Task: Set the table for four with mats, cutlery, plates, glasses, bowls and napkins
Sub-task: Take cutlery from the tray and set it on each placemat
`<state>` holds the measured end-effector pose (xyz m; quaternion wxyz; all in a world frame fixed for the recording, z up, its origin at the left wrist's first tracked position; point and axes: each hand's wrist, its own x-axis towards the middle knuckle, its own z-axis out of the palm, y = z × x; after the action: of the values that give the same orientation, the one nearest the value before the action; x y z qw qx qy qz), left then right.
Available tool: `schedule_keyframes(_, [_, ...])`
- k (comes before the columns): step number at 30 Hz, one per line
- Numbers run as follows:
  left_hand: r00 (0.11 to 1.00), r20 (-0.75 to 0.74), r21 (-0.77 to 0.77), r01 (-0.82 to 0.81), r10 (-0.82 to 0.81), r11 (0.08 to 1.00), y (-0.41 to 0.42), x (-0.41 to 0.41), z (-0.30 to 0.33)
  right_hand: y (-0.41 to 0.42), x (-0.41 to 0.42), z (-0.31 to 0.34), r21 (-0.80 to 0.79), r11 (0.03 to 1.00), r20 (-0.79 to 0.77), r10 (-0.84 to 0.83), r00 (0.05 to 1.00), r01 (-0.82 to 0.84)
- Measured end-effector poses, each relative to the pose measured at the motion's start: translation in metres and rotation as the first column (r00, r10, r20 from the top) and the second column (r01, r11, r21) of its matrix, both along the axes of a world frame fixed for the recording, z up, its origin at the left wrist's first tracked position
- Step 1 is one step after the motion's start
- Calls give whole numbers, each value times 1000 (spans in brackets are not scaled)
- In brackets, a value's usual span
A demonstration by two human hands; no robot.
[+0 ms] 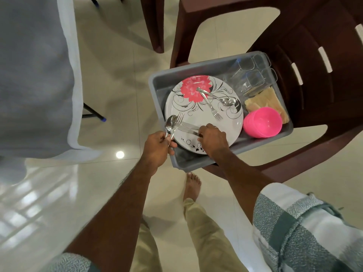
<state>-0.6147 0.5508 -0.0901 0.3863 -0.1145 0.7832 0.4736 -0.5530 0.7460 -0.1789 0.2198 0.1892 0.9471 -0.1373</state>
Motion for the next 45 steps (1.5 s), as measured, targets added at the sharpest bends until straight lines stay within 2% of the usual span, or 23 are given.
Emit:
schedule_keyframes(4, [1000, 3, -7, -4, 4, 1000, 1, -1, -1, -4, -2, 1, 9, 1000, 66, 27, 997, -28])
schedule_keyframes(9, [1000, 4, -11, -25, 25, 1000, 6, 1, 3, -9, 1, 5, 141, 962, 176, 207, 962, -233])
schedule_keyframes(13, [999, 7, -2, -48, 48, 999, 9, 4, 16, -5, 5, 15, 121, 949, 210, 262, 942, -291])
schedule_keyframes(16, [998, -2, -14, -59, 59, 998, 14, 8, 37, -1, 5, 40, 51, 978, 158, 193, 968, -203])
schedule_keyframes(18, [998, -8, -10, -69, 68, 998, 20, 11, 55, 2, 6, 61, -104, 993, 56, -54, 997, 59])
schedule_keyframes(19, [996, -5, 7, -85, 85, 996, 27, 13, 66, 5, 10, 76, -233, 944, 12, -238, 971, 234])
schedule_keyframes(20, [995, 1, 29, -104, 104, 994, 34, 17, 79, 9, 14, 92, -366, 851, -17, -411, 911, 377])
schedule_keyframes(22, [993, 3, 67, -115, 115, 991, 52, 26, 106, 13, 30, 133, -585, 617, -21, -661, 750, 527])
schedule_keyframes(25, [995, 13, 121, -102, 101, 987, 77, 46, 143, 23, 57, 188, -715, 391, 18, -818, 574, 579])
schedule_keyframes(27, [997, 24, 149, -72, 69, 986, 95, 61, 167, 35, 78, 219, -738, 308, 60, -856, 513, 600])
schedule_keyframes(28, [998, 27, 158, -63, 59, 986, 103, 67, 176, 41, 86, 231, -738, 298, 71, -858, 508, 606])
schedule_keyframes(31, [997, 41, 180, -72, 66, 981, 132, 91, 210, 74, 108, 273, -697, 348, 61, -842, 536, 627])
schedule_keyframes(34, [994, 38, 207, -111, 105, 972, 167, 108, 232, 123, 115, 313, -583, 533, -67, -784, 617, 614])
schedule_keyframes(36, [990, 5, 205, -137, 139, 969, 198, 118, 246, 164, 117, 343, -536, 615, -120, -734, 668, 579])
schedule_keyframes(42, [975, -35, 271, -200, 218, 941, 306, 148, 280, 290, 119, 408, -507, 789, -228, -510, 829, 346])
schedule_keyframes(45, [953, -24, 299, -282, 303, 912, 350, 170, 302, 340, 124, 430, -530, 812, -209, -406, 890, 246])
